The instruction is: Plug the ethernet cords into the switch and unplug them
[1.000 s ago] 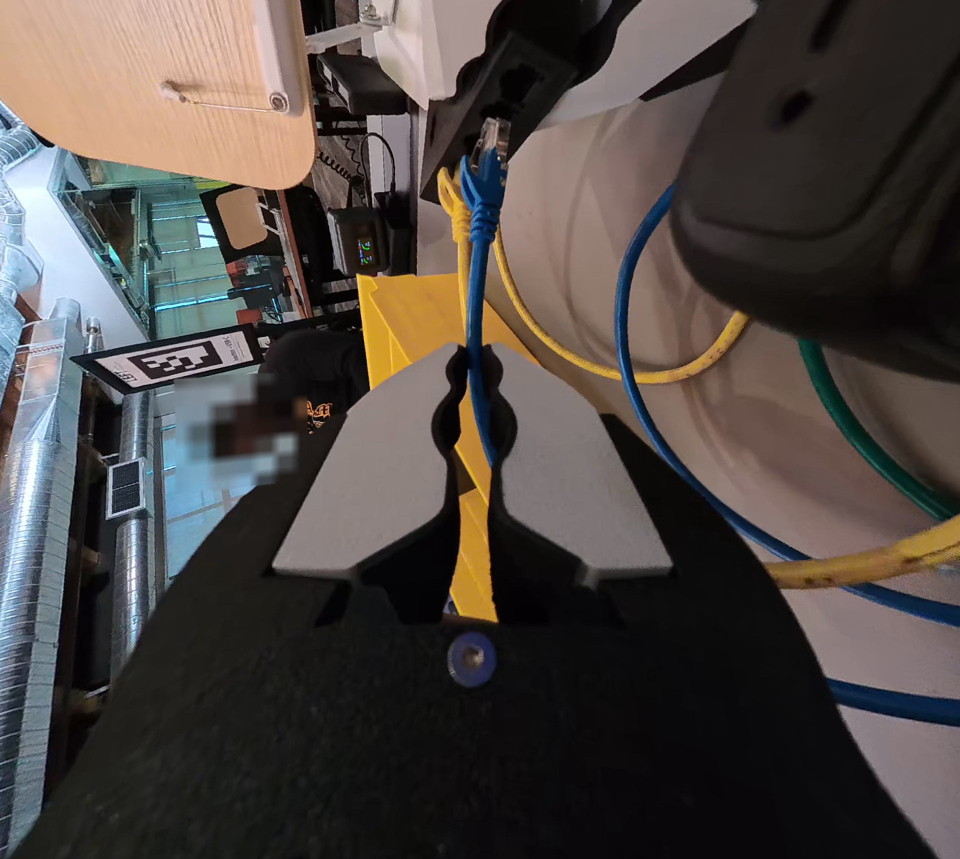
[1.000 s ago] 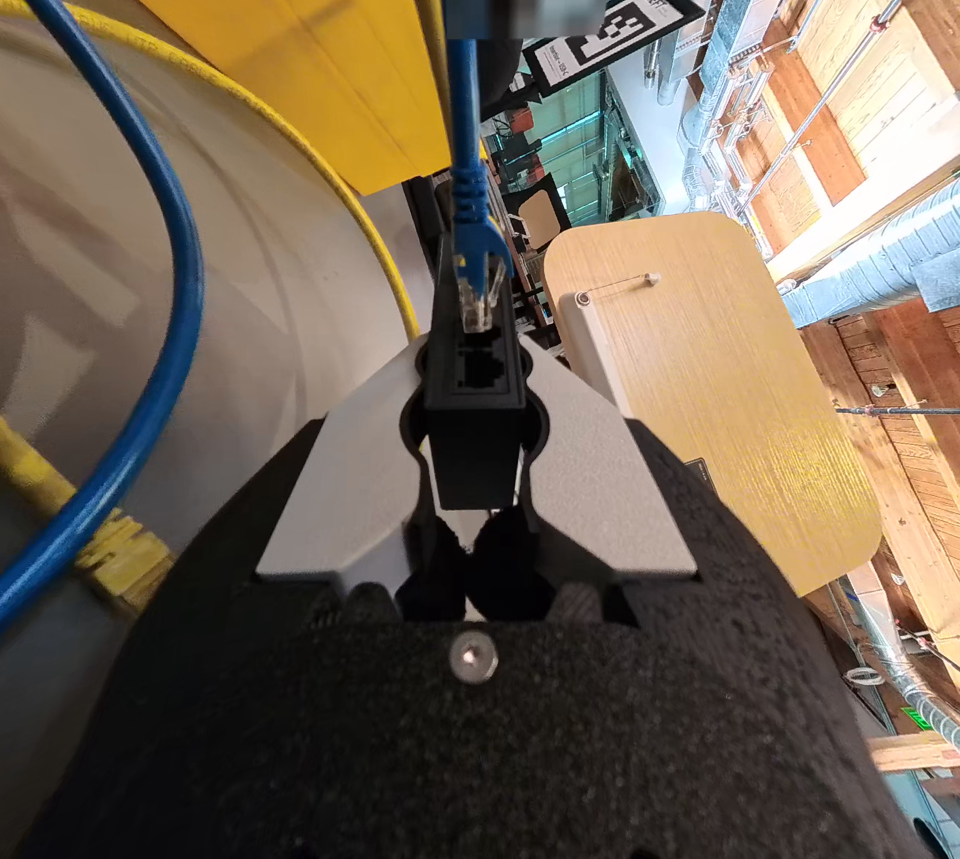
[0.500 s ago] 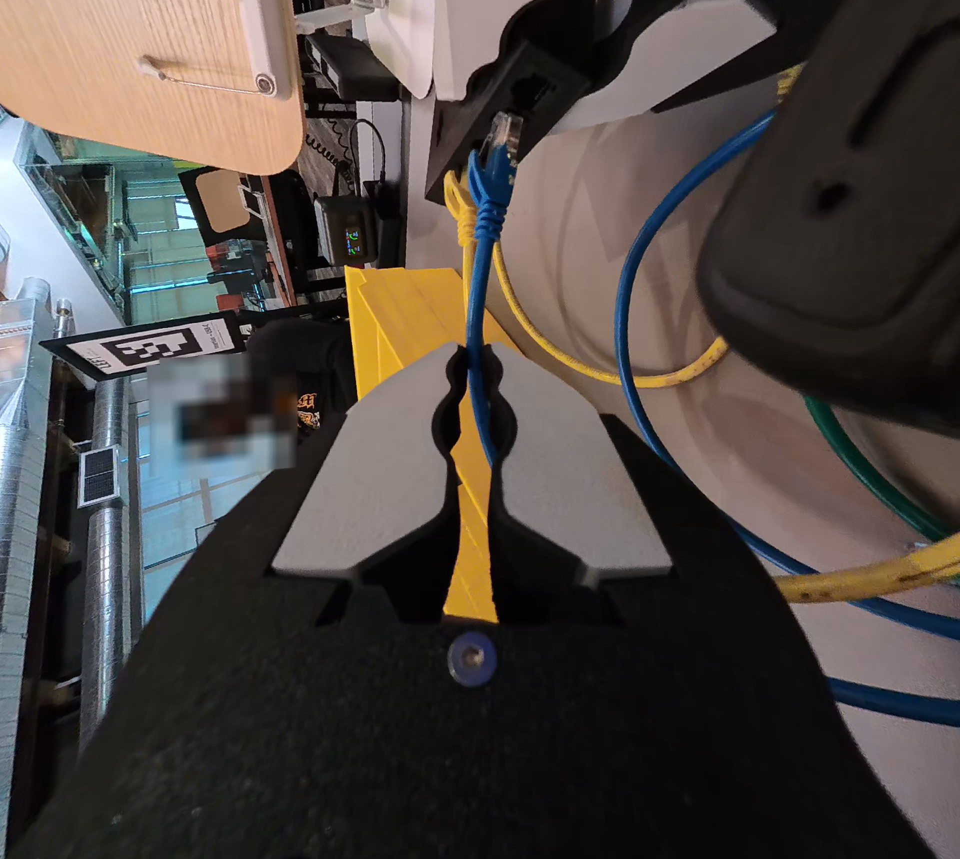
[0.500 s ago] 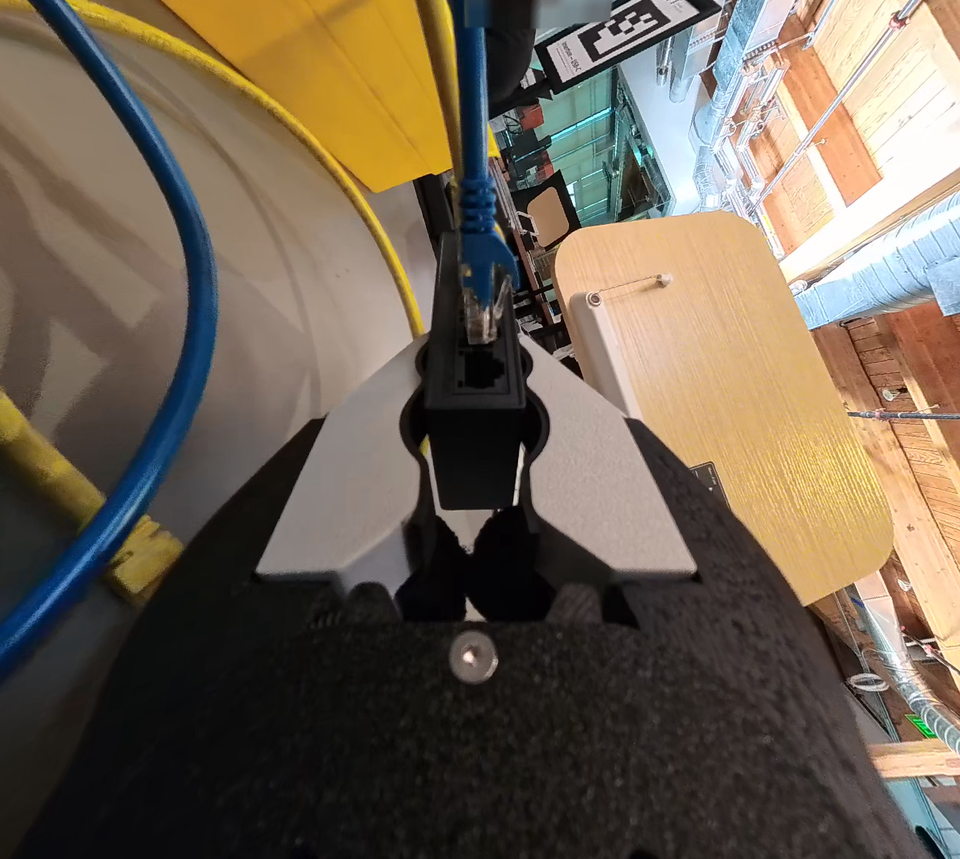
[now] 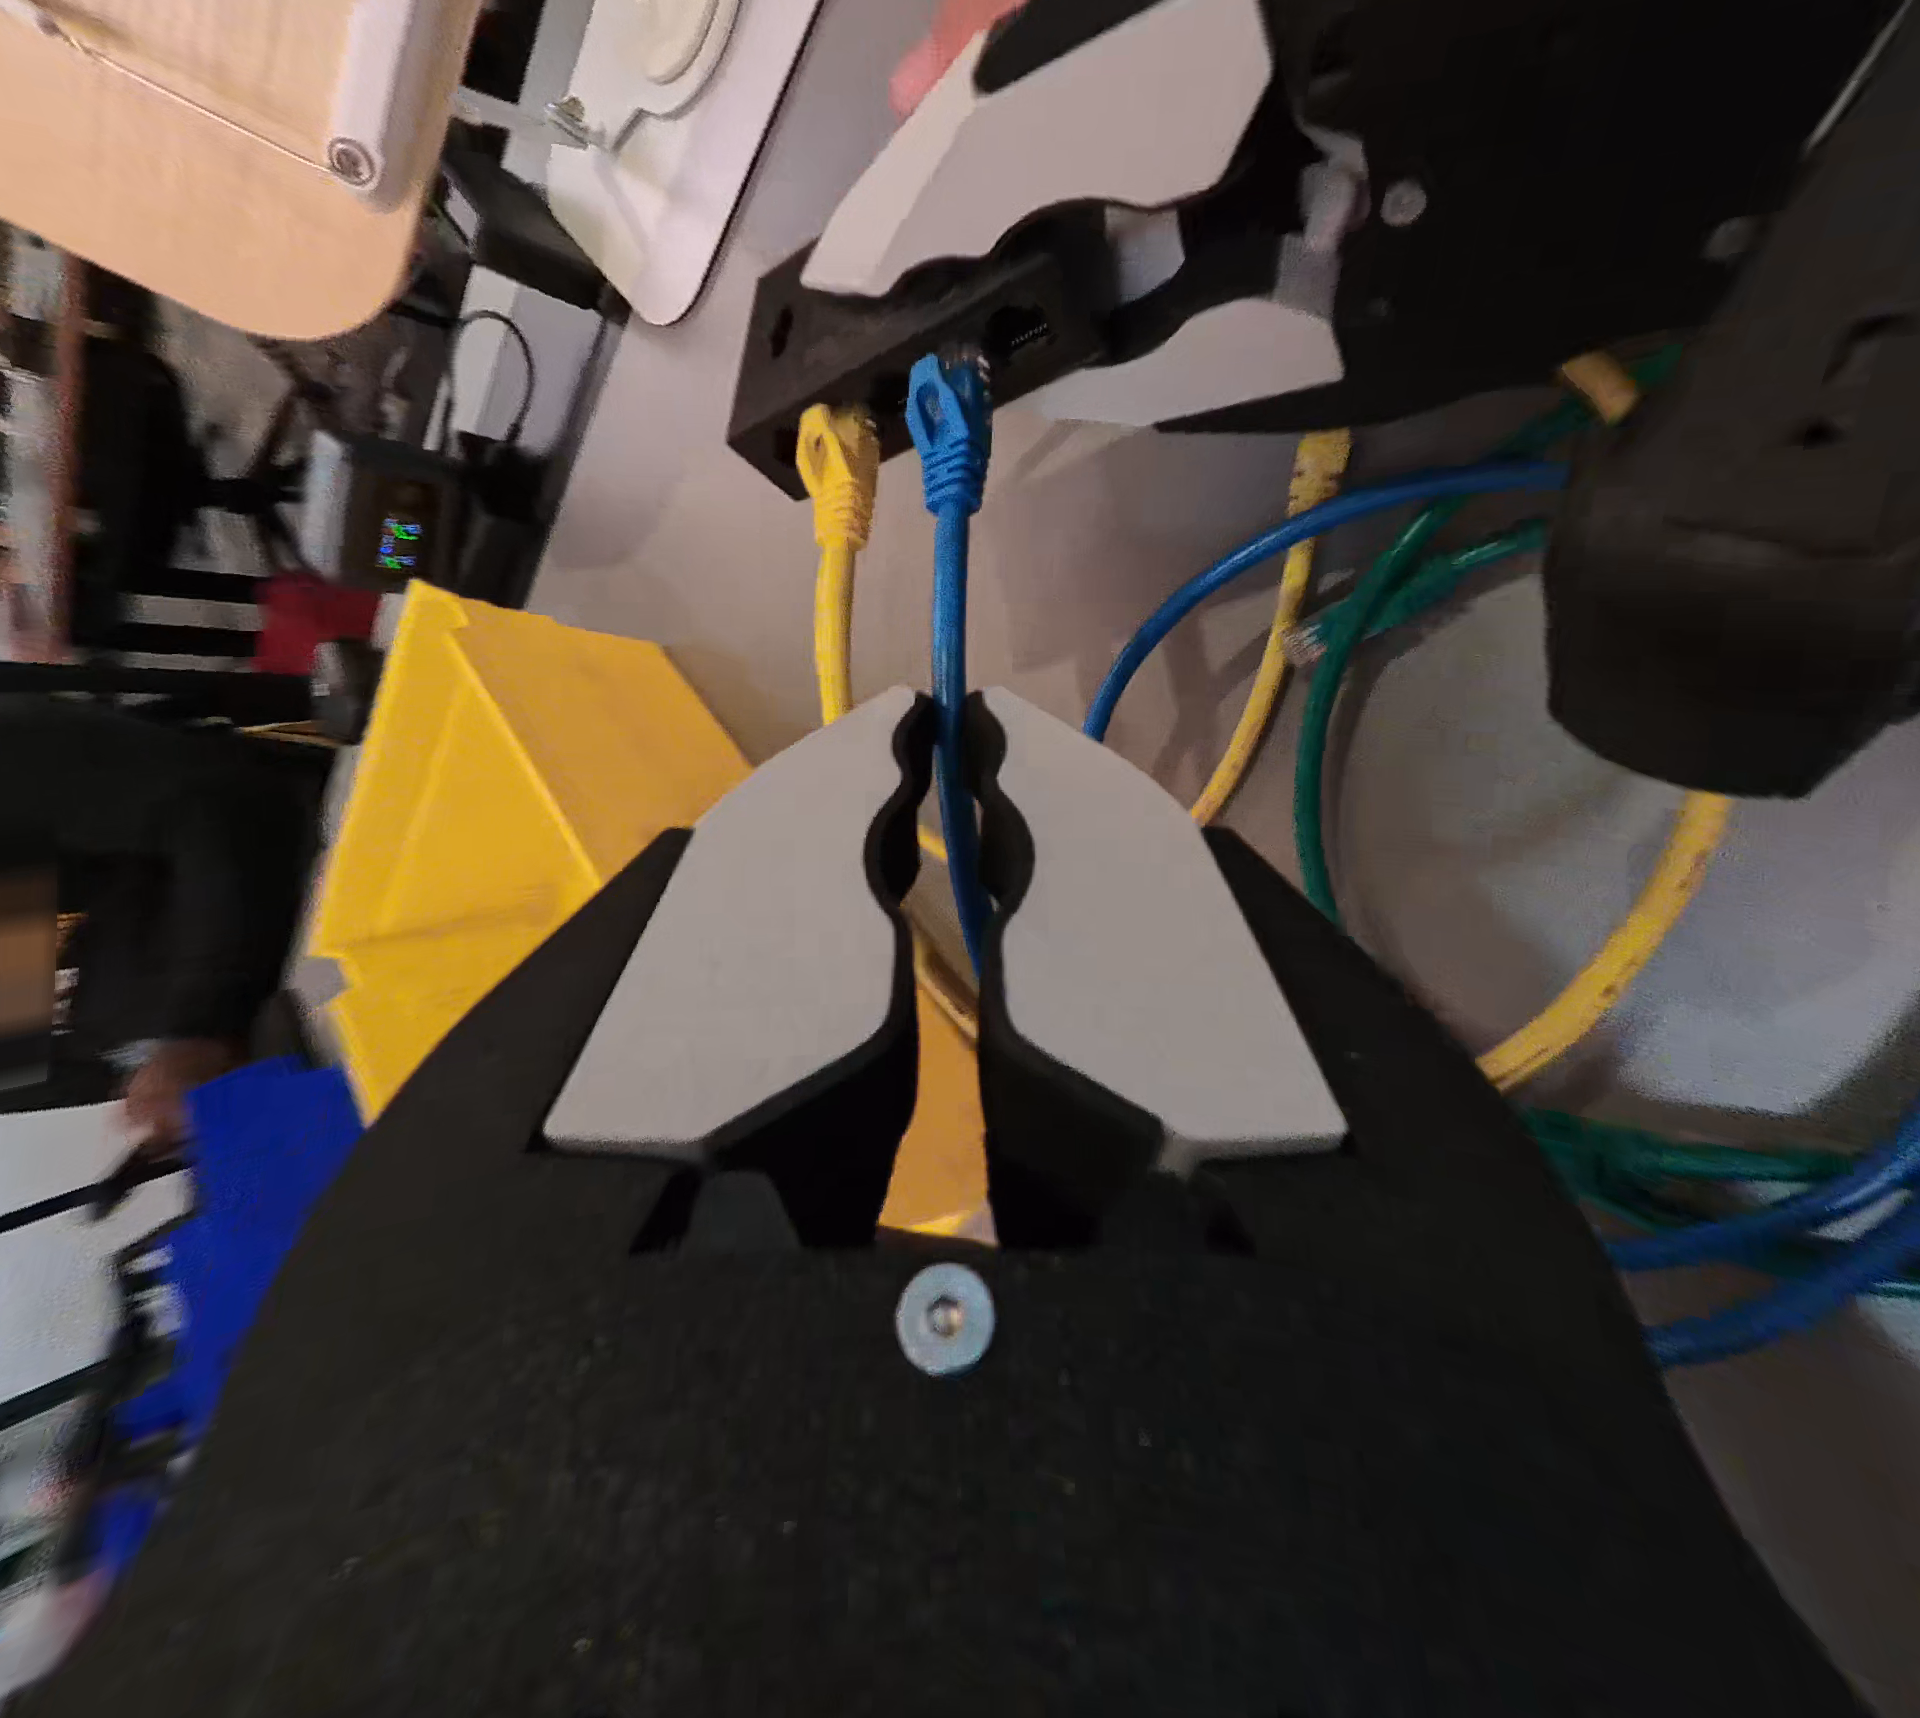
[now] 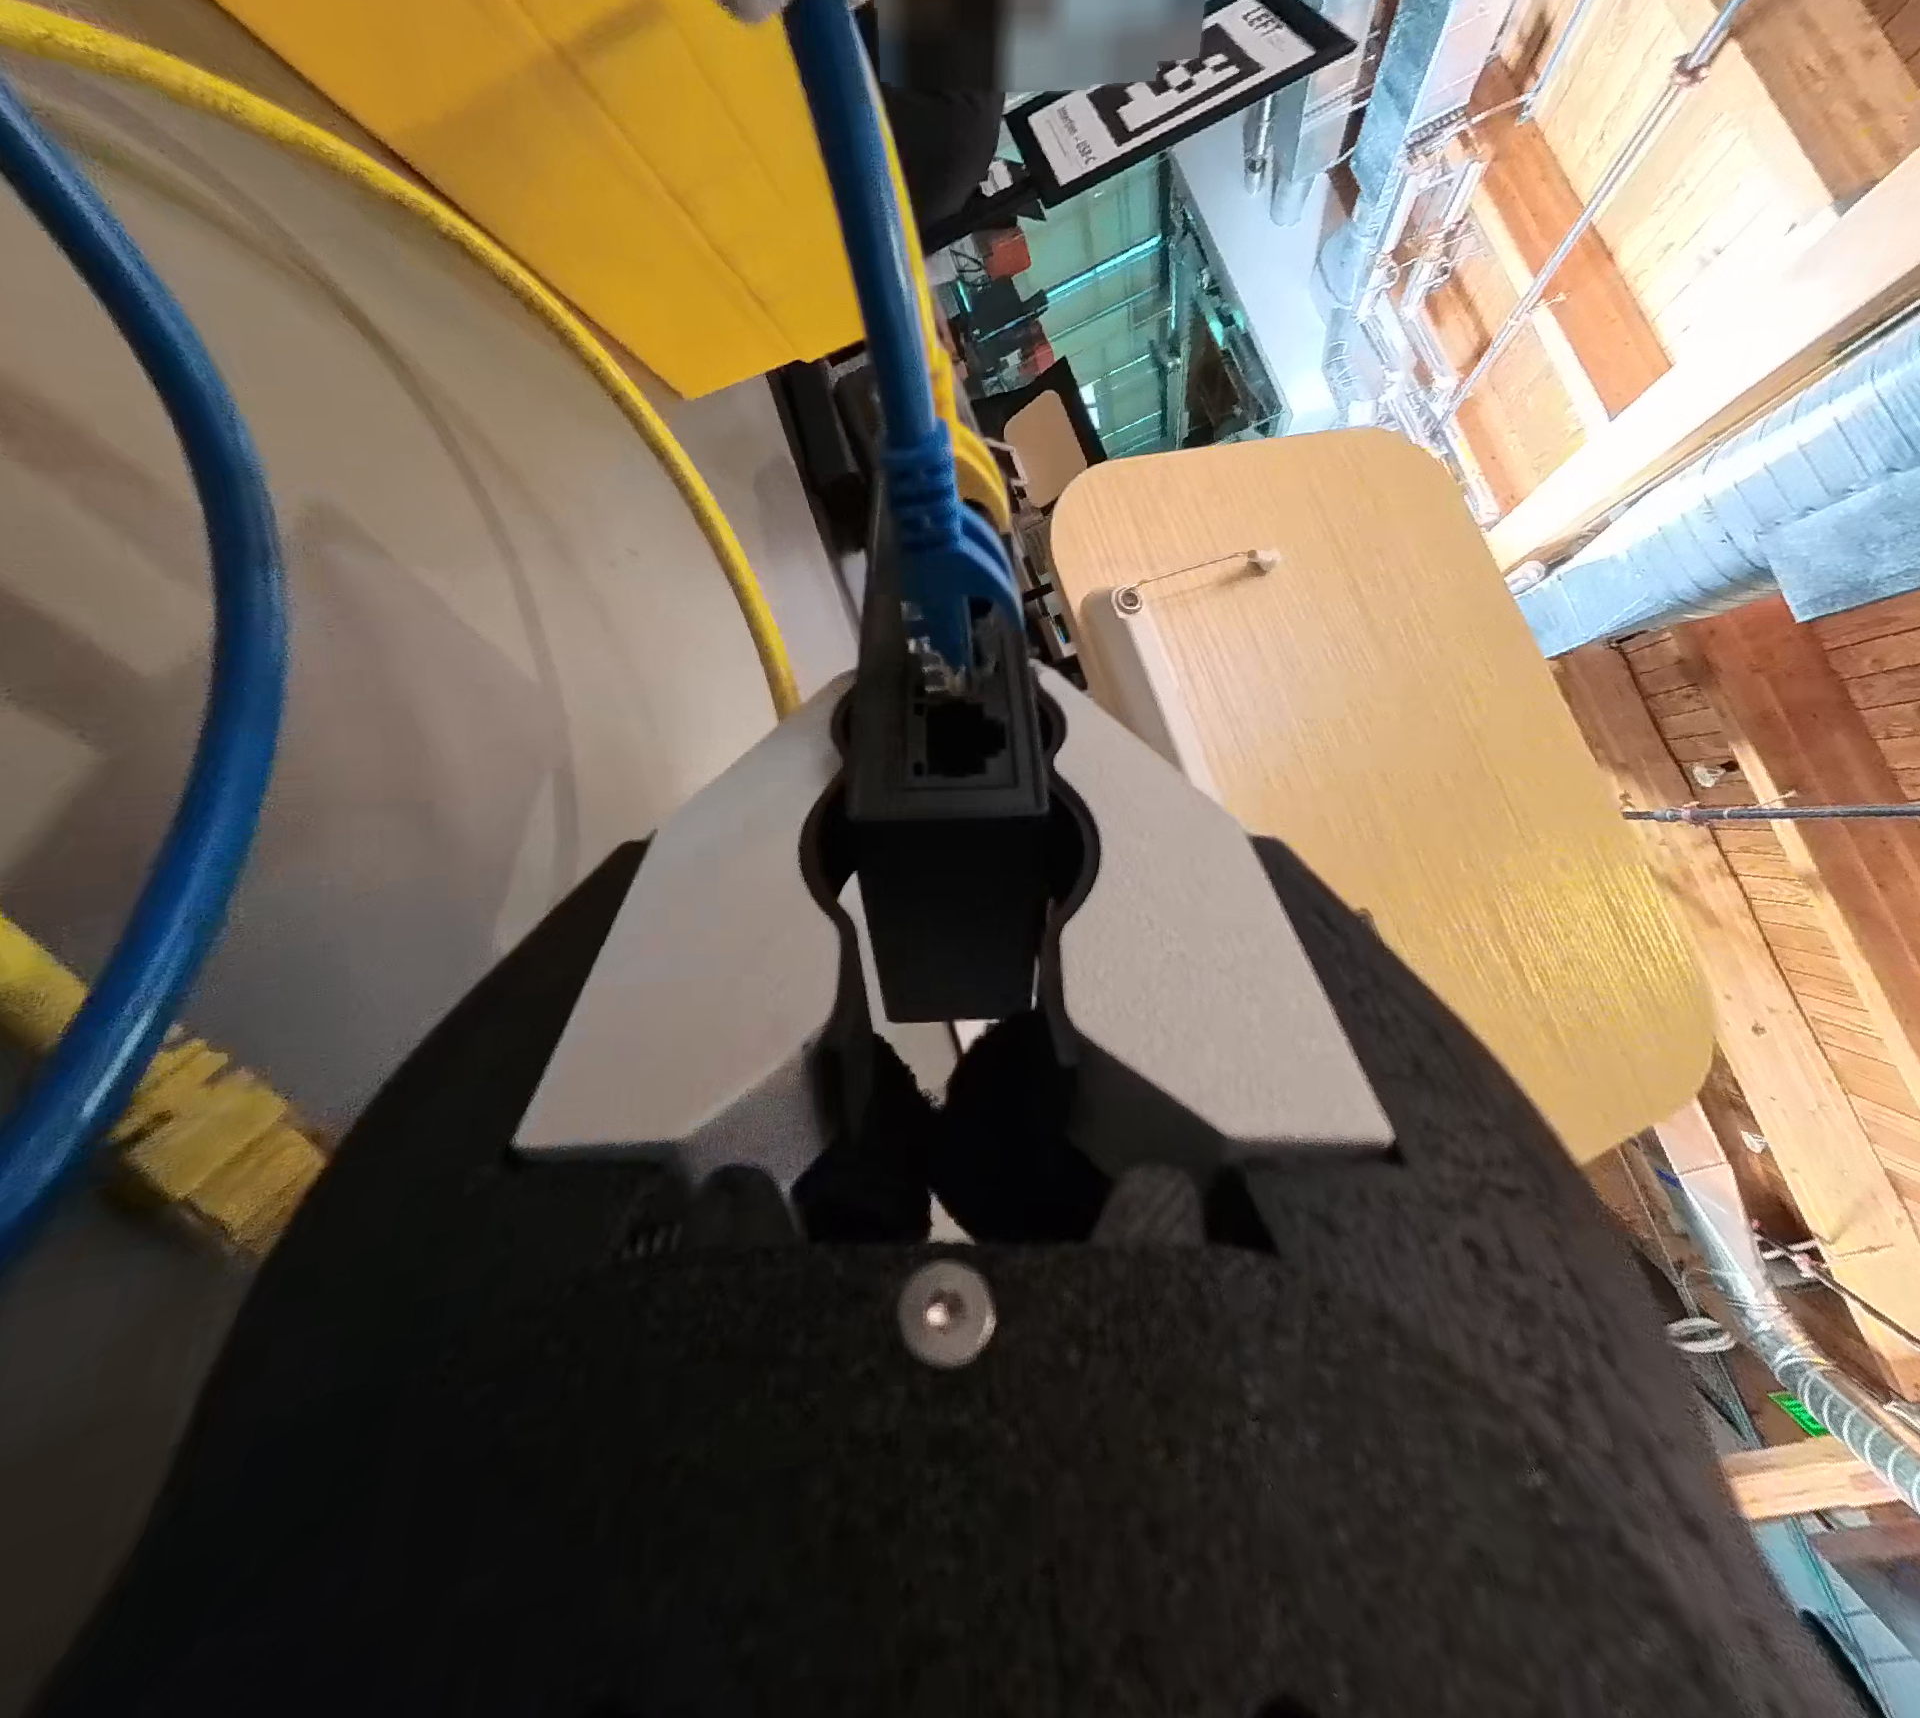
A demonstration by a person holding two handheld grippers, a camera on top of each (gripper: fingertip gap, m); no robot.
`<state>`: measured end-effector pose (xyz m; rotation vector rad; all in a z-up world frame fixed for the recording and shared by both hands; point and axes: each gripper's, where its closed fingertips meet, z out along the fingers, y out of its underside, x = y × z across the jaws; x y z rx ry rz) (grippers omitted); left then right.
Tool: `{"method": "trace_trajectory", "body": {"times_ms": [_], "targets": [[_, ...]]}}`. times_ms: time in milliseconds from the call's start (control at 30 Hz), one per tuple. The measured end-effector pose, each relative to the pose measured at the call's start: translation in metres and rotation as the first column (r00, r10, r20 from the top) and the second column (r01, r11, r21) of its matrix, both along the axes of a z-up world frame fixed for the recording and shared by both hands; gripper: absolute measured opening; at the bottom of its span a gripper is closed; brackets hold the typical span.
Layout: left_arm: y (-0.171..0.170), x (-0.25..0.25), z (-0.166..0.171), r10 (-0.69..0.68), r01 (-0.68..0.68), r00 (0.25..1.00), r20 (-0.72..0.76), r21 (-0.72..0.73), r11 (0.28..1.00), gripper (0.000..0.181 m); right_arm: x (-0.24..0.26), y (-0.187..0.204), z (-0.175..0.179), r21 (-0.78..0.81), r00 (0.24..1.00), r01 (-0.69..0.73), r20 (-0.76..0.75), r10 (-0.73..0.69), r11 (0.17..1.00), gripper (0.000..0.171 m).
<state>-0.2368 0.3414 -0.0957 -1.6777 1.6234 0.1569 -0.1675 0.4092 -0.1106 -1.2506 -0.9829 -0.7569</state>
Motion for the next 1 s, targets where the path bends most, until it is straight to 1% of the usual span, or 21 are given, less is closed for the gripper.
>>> {"method": "trace_trajectory", "body": {"times_ms": [100,200,300,333,367,467,567,700,833,1000], "targets": [[-0.005,0.003,0.003,-0.013,0.025,0.994,0.107,-0.113,0.993,0.006,-0.001,-0.003,0.005,0.03,1.0,-0.017,-0.004,0.017,0.999,0.026],[-0.014,0.008,0.005,-0.036,0.078,0.979,0.201,-0.204,0.976,0.006,-0.008,-0.009,0.011,0.064,0.998,-0.066,-0.007,0.067,0.996,0.026],[-0.021,0.013,0.001,-0.051,0.117,0.967,0.25,-0.257,0.959,0.007,-0.026,-0.022,0.016,0.106,0.987,-0.159,0.02,0.158,0.982,0.026],[-0.021,0.013,-0.001,-0.049,0.111,0.969,0.243,-0.25,0.962,0.008,-0.031,-0.026,0.018,0.12,0.985,-0.171,0.036,0.168,0.978,0.026],[-0.019,0.012,-0.003,-0.046,0.097,0.974,0.224,-0.225,0.969,0.007,-0.03,-0.025,0.016,0.119,0.988,-0.151,0.05,0.146,0.981,0.026],[-0.018,0.015,0.0,-0.052,0.088,0.976,0.213,-0.164,0.983,0.007,-0.028,-0.026,0.018,0.109,0.988,-0.154,0.022,0.152,0.982,0.026],[-0.018,0.02,0.004,-0.041,0.072,0.977,0.21,-0.138,0.988,0.007,-0.025,-0.026,0.019,0.089,0.989,-0.147,-0.012,0.148,0.985,0.026],[-0.014,0.027,0.006,-0.013,0.051,0.966,0.257,-0.145,0.988,0.007,-0.019,-0.023,0.017,0.059,0.991,-0.125,-0.041,0.127,0.99,0.025],[-0.01,0.031,0.0,0.011,0.025,0.966,0.257,-0.135,0.99,0.006,-0.015,-0.02,0.011,0.027,0.994,-0.102,-0.038,0.103,0.994,0.025],[-0.005,0.032,-0.006,0.018,0.025,0.962,0.271,-0.156,0.987,0.006,-0.013,-0.017,0.007,0.012,0.996,-0.083,-0.013,0.083,0.997,0.025]]}}
